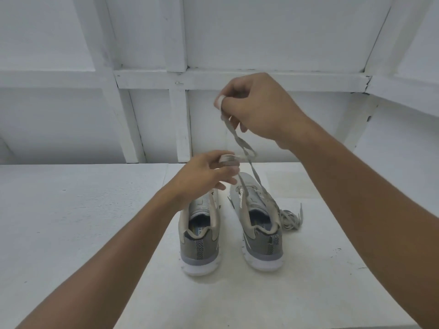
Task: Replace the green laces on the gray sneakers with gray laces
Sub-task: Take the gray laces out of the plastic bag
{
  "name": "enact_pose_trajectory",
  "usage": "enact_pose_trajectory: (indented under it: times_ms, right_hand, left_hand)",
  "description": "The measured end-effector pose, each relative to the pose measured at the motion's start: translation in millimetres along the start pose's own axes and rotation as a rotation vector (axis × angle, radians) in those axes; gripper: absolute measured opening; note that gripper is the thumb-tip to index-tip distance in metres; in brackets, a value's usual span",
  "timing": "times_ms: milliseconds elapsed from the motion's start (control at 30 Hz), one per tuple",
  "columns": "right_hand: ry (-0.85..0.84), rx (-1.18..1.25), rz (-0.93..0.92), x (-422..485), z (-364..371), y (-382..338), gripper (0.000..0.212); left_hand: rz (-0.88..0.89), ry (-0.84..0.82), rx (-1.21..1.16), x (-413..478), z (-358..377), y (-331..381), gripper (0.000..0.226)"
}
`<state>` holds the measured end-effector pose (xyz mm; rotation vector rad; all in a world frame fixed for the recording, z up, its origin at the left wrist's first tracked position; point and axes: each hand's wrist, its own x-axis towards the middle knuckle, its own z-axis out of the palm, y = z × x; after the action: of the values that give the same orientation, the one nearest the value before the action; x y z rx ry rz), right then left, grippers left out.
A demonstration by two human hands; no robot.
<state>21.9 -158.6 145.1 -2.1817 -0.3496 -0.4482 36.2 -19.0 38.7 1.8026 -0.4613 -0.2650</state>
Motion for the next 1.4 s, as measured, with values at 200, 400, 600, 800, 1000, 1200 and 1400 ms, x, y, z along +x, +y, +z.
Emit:
enact_pose_trajectory:
  times_ms: [200,400,600,800,1000,1200,1400]
  right_hand:
    - [-0.125,-0.066,0.054,-15,5,9,0.012]
    - [-0.046,0.03,0.136,-32,-20,35,0.027]
    - [-0.205,-0.062,0.39,-74,-19,90,0.037]
    - [-0.194,-0.293,0.484,-87,-15,117,0.021]
    - [-0.029,-0.007,0.366,-68,-51,91,0.016]
    - [0.011,0.183,0.161,-45,-55,49,0.013]
    - [-0.103,0.138,0.123,-33,-24,35,0.01]
  left_hand:
    - [0.13,0.015,-0.041,5,14,17,0.028]
    - [0.164,0.006,-0.139,11,20,30,0.027]
    - [0.161,0.085,-0.345,16,9,60,0.017]
    - [0.182,0.045,-0.424,14,7,71,0.017]
    - [0.156,0.12,-0.375,11,-5,57,0.016]
    - [0.115,0.191,-0.31,9,-13,43,0.016]
    - [0.039,0.255,-0.068,6,-6,24,0.019]
